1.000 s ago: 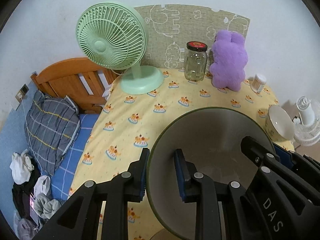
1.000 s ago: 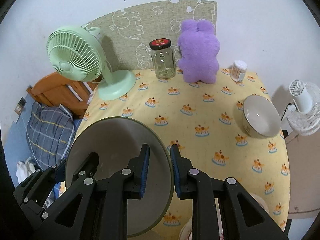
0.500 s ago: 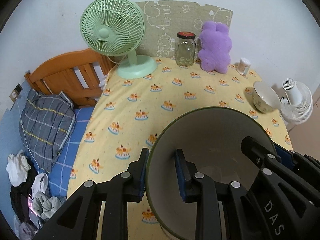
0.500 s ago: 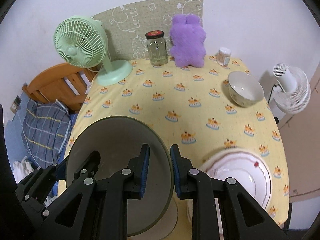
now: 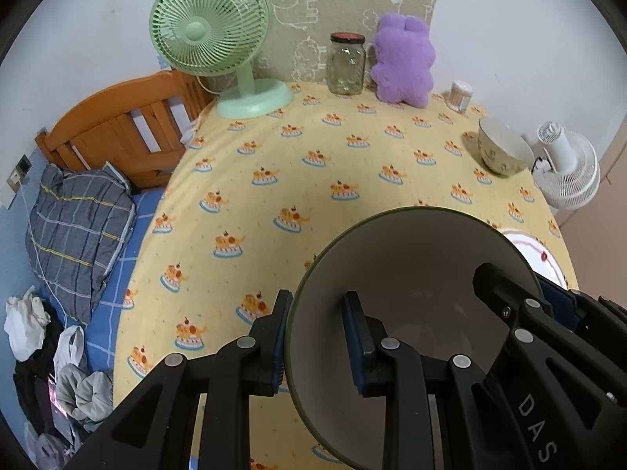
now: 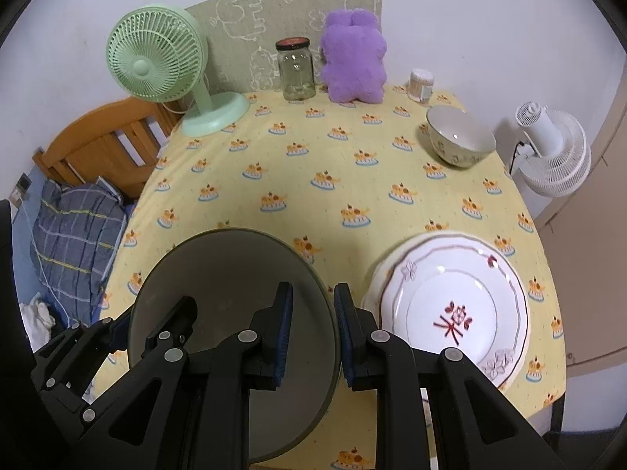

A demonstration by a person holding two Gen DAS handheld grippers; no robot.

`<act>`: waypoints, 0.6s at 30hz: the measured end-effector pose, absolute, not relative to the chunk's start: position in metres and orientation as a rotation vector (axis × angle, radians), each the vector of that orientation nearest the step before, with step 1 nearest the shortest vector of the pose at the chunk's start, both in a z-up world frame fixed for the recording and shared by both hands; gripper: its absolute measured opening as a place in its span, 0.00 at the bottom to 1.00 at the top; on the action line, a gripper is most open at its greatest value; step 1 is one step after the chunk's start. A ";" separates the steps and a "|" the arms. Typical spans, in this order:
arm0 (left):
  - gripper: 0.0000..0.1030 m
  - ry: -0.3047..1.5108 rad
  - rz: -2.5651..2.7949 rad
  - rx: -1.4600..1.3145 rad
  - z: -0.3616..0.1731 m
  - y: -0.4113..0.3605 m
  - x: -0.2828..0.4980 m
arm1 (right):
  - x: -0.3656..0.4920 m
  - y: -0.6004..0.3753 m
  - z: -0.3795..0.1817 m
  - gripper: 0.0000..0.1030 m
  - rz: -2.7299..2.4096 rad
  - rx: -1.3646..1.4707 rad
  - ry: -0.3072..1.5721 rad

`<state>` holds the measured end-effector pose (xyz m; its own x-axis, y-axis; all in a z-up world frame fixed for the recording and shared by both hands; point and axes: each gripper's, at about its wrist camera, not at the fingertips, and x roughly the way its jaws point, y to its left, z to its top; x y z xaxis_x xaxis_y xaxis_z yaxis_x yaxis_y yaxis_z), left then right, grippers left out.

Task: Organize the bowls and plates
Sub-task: 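Lift the second grey bowl with both grippers and carry it toward the plate stack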

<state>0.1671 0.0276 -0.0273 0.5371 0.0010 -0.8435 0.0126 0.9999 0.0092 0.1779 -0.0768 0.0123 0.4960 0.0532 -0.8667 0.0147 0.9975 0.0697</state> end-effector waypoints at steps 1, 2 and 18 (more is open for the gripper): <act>0.24 1.009 -0.010 0.017 -0.030 0.027 0.166 | 0.176 -0.078 0.010 0.24 0.020 0.071 1.058; 0.24 1.014 -0.013 0.018 -0.033 0.027 0.164 | 0.175 -0.078 0.007 0.24 0.018 0.071 1.065; 0.24 1.095 0.000 0.017 -0.064 0.024 0.166 | 0.177 -0.082 -0.026 0.24 0.022 0.081 1.146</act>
<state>0.1660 0.0239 -0.0638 0.4584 0.0088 -0.8887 0.0081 0.9999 0.0141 0.1768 -0.0817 -0.0260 0.4121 0.0585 -0.9092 0.0241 0.9969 0.0750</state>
